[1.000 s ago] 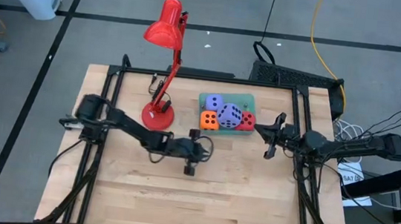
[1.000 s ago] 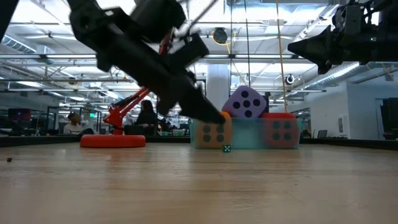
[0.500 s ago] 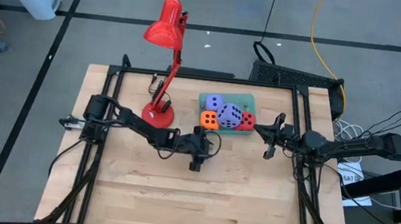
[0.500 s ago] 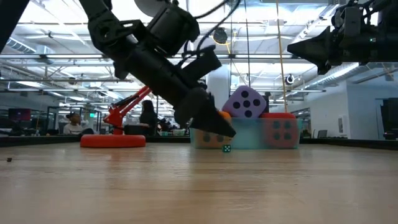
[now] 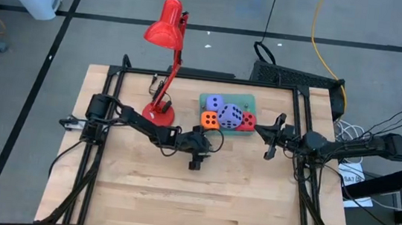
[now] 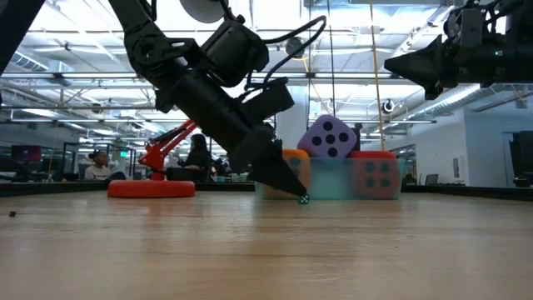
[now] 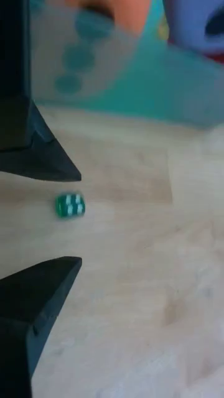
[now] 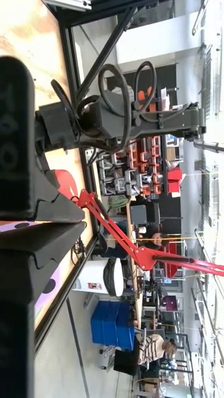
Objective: Pick & Place Dice
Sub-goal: Put the small green dice into the bin
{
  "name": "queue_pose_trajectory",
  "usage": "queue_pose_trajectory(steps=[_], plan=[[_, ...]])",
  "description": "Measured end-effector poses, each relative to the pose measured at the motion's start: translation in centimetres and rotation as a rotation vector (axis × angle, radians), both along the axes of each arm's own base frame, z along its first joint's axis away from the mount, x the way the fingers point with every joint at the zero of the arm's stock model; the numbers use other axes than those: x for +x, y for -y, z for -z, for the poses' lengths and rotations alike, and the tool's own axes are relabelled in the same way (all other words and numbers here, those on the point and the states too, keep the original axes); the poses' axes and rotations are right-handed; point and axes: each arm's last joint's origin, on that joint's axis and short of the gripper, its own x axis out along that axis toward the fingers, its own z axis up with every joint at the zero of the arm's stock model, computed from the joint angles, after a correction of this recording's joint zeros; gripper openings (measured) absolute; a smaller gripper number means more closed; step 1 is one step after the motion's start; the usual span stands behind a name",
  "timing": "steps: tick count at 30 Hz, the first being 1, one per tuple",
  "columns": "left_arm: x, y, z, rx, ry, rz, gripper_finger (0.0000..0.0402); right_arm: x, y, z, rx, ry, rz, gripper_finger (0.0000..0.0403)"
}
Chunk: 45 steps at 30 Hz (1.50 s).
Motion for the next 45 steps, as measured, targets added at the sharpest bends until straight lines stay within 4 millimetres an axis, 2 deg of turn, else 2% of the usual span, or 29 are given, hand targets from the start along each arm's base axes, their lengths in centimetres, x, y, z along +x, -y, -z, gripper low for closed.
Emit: queue_pose_trajectory(steps=[7,14,18,26,34,42,45], plan=[[0.0,-0.1,0.0,-0.014,-0.005,0.011,0.0196,0.0,0.0,0.0,0.000,0.001,0.000,0.0004],[0.1,-0.7,0.1,-0.022,0.005,0.018,0.0205,0.0,0.0,0.0,0.000,0.001,0.000,0.0004],[0.6,-0.7,1.5,-0.035,-0.015,0.026,0.0209,0.0,0.0,-0.1,-0.004,0.006,0.001,0.0004],[1.1,-0.6,2.4,-0.053,-0.040,0.050,0.0204,0.1,0.0,0.0,-0.007,0.001,0.002,0.0004],[0.5,-0.4,2.3,-0.063,-0.109,0.070,0.0141,0.1,0.0,0.0,-0.007,0.002,0.002,0.0004],[0.4,-0.4,2.5,-0.063,-0.130,0.051,0.0098,0.1,0.0,0.0,-0.007,0.002,0.002,0.0004],[0.3,-0.4,2.6,-0.059,-0.145,0.052,0.0065,0.1,0.0,0.0,-0.007,0.002,0.002,0.0004]])
